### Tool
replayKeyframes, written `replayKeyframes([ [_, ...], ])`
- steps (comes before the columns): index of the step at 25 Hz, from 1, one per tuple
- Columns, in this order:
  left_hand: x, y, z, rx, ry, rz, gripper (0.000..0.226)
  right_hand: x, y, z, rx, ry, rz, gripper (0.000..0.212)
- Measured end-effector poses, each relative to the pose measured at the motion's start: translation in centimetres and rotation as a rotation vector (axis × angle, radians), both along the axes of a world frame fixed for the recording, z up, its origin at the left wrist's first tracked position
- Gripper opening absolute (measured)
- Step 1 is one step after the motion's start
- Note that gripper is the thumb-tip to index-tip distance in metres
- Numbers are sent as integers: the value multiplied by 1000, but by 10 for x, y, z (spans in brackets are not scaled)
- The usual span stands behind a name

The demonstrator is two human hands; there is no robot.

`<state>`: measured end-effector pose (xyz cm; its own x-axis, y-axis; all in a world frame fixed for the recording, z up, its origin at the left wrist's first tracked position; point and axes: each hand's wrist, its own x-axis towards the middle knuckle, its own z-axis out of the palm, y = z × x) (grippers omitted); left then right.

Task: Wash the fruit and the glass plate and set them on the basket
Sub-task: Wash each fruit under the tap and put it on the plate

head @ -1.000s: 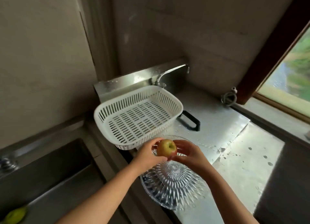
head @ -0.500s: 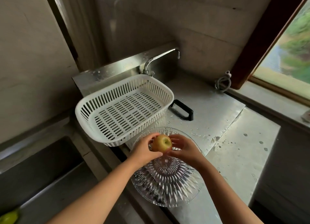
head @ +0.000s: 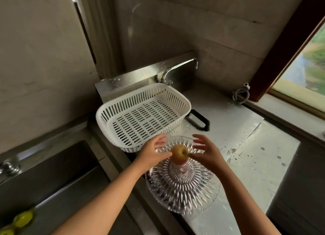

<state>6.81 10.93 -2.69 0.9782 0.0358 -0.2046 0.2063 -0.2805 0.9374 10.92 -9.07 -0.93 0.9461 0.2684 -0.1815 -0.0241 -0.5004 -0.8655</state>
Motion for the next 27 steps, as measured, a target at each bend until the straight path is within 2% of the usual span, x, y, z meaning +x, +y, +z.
replayKeyframes([
  [5, -40, 38, 26, -158, -72, 132, 51, -19, 55, 34, 15, -86, 117, 50],
  [8, -96, 82, 14, -171, -61, 312, 44, -47, 118, 29, 0, -60, 305, 44],
  [11, -167, 137, -17, -150, 50, 555, 39, -82, 192, 3, -93, -50, 544, 38],
  [16, -300, 232, -104, -138, 262, 1031, 36, -142, 324, -73, -205, 90, 844, 39],
  [20, -364, 302, -187, -99, 404, 1319, 42, -180, 418, -164, -253, 118, 928, 43],
  [24, -374, 370, -259, -136, 366, 1438, 60, -234, 511, -255, -250, 19, 998, 57],
  [27, -362, 416, -309, -171, 263, 1486, 62, -270, 571, -326, -183, -121, 1044, 64],
])
